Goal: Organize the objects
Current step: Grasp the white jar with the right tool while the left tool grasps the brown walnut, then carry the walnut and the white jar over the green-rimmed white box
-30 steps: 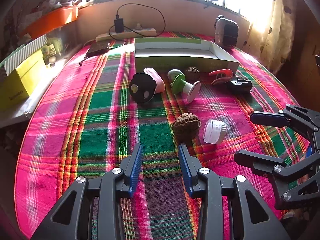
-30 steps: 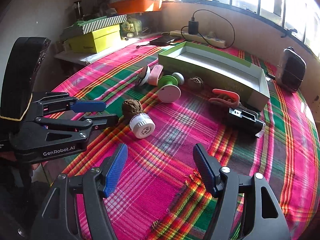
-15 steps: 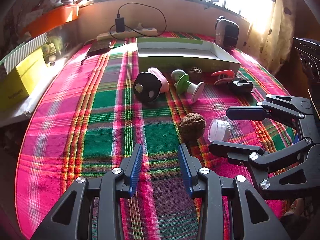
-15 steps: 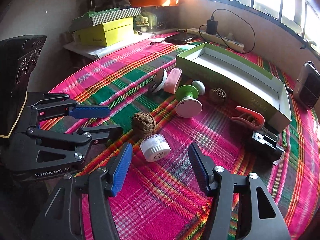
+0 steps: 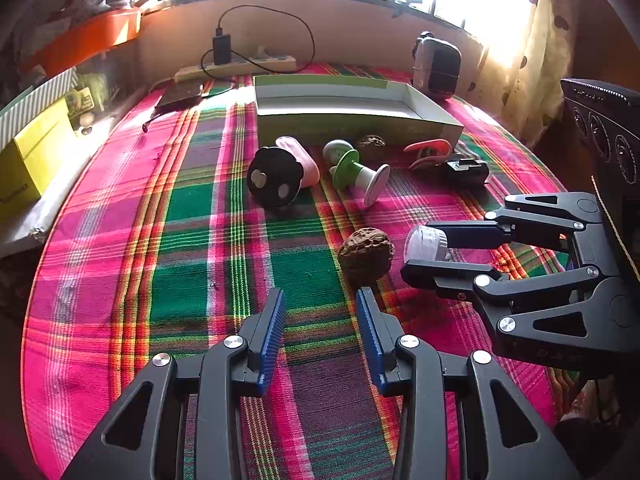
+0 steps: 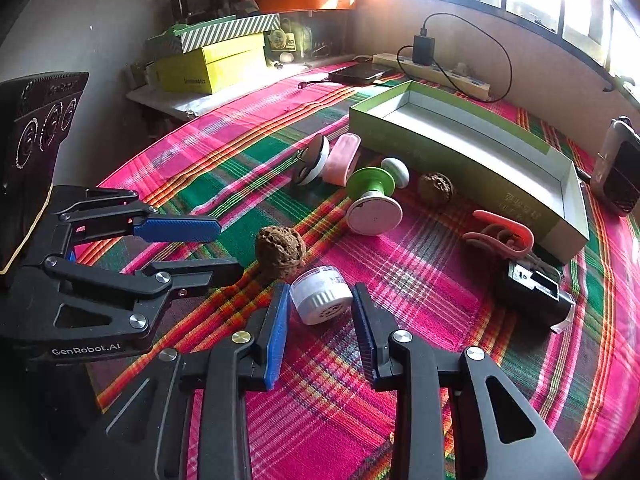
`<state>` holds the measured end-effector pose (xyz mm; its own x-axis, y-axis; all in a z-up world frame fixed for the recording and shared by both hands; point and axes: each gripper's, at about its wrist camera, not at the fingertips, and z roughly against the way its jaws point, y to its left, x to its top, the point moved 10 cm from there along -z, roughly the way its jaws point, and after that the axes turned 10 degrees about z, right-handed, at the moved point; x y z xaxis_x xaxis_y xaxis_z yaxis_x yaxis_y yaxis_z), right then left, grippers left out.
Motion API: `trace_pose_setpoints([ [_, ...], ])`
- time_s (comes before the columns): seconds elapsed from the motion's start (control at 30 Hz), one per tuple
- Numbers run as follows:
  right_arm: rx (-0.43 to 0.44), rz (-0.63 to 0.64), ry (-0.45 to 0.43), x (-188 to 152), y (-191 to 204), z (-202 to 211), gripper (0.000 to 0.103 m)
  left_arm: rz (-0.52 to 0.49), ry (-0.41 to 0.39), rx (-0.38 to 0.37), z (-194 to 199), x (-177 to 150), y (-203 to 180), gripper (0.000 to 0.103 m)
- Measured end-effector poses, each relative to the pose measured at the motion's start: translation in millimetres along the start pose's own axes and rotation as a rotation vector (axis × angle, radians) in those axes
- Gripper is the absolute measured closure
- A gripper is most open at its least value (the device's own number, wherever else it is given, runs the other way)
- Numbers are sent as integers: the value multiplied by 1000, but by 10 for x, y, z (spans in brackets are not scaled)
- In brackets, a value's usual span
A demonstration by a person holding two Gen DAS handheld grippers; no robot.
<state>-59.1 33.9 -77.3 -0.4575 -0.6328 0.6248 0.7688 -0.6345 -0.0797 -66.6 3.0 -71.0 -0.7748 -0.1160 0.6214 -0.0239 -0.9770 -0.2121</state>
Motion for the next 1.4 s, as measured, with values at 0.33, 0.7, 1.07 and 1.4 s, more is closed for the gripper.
trace_pose_setpoints([
  [0.33, -52, -57, 3, -99, -249, 93, 70, -9, 9, -80, -62, 115, -182, 68],
  [0.7, -70, -112, 0, -202, -427, 153, 70, -28, 38, -70, -208, 179, -260, 68],
  [1.07, -63, -120, 6, -210, -443, 140, 70, -11, 46, -67, -229, 203, -228, 69],
  [1.4, -60, -121, 5, -212, -435, 138, 70, -9, 45, -58, -231, 211, -206, 75],
])
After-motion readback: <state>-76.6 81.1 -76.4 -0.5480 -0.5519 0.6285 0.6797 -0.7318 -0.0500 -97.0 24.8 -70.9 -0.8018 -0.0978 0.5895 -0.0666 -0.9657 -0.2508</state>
